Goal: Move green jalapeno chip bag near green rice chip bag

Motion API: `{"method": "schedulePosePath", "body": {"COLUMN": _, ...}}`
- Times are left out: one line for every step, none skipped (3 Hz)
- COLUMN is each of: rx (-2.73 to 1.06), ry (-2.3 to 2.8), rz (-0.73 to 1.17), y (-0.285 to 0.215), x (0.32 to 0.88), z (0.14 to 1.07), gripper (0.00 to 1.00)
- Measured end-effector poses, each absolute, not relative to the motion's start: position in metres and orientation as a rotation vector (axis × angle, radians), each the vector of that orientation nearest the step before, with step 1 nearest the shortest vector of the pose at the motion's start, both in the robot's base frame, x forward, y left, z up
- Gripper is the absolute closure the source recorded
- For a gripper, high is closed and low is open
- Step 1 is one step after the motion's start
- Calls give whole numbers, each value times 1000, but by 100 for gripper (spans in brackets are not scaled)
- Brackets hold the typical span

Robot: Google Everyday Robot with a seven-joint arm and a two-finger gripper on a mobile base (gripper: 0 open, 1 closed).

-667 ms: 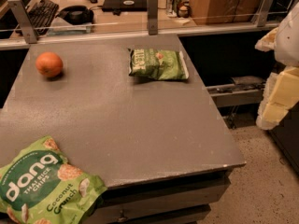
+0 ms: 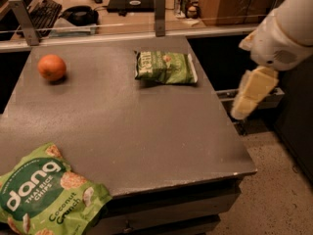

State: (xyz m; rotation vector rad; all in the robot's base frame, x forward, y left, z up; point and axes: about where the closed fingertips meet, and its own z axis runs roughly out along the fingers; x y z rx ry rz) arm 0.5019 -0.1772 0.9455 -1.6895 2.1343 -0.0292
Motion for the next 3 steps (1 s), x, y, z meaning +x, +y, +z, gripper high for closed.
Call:
{"method": "schedulePosePath", "body": {"rx": -1657, "ry": 2057, "rz": 31, "y": -143, "x": 569, "z": 913, "gripper": 0}}
{"method": "schedulePosePath", "body": {"rx": -1563, "ry": 1972, "rz": 132, "y": -111, "x": 648, "z": 878, "gripper": 0}}
{"method": "schedulePosePath", "body": {"rx": -1491, "ry": 1936, "rz": 192, "y": -98, "x": 690, "z": 867, "gripper": 0}}
